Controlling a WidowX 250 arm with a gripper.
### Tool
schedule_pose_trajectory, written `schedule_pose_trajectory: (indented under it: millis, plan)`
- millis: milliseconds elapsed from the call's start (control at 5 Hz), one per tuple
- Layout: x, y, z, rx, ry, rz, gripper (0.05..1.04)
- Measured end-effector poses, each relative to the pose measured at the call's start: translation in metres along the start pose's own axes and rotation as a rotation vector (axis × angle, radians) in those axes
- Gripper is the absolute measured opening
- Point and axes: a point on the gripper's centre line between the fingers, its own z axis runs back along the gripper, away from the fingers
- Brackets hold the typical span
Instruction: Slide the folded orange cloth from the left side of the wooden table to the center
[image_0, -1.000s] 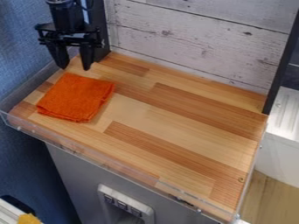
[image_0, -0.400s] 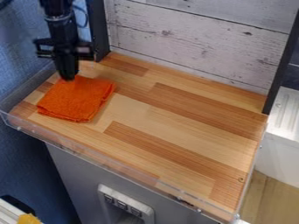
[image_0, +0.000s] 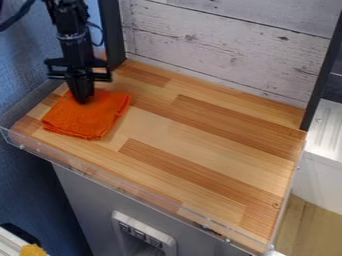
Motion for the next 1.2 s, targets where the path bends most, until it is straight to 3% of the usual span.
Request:
schedule_pose_trajectory:
  millis: [400,1200]
  plan:
    - [0.0,-0.021,-0.006,-0.019,-0.012,-0.031,0.059]
    - [-0.004,-0.109,-0.006,-0.02,-0.074,-0.27,0.059]
